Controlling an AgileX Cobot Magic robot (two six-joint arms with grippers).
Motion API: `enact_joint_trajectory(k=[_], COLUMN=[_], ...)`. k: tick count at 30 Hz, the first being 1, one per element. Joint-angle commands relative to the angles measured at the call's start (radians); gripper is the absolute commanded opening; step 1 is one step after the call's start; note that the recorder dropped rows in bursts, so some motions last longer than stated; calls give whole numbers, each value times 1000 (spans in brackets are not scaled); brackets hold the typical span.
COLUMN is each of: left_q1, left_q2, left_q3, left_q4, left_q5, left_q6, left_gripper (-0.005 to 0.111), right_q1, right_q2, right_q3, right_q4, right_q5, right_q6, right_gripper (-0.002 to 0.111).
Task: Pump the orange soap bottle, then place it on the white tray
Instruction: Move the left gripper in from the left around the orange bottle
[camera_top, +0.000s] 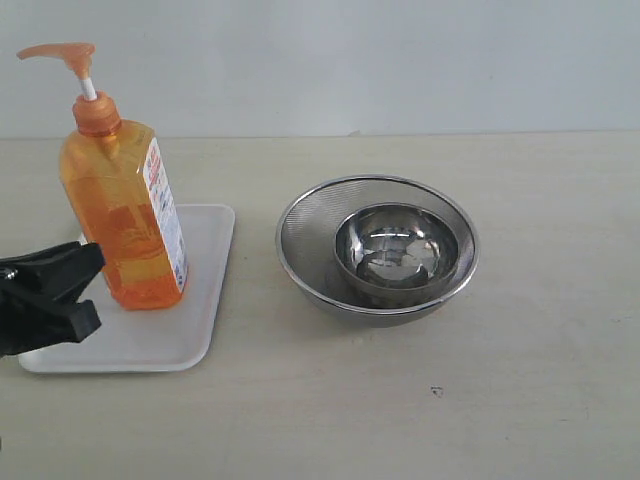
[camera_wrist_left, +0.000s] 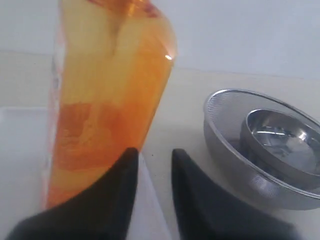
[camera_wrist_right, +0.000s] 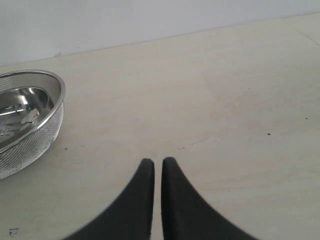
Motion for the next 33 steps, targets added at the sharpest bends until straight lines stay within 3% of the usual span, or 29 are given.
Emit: enact_joint_trajectory(k=[1,4,15,21,25,33], left_q1=[-4,-4,-2,-2,-2,-2], left_q2=[57,75,215,242,242,242], left_q3=[-62,-85,-225,-243,-243,-255], left_q4=[33,6,6,-41,-83,-90], left_q5=[-16,-4,21,55,77,-22], left_q6=[-73,-73,6,19,124,142], left_gripper=[77,110,110,110,110,110], right_q1=[-3,-3,-3,-3,-3,-3], right_q2=[-4,-4,-4,-4,-4,-4], right_q3=[0,0,0,0,0,0], right_q4=[0,0,0,0,0,0], right_q5=[-8,-8,-8,-8,-4,-4], right_q6=[1,1,-1,1,1,1], right_gripper=[1,1,1,1,1,1])
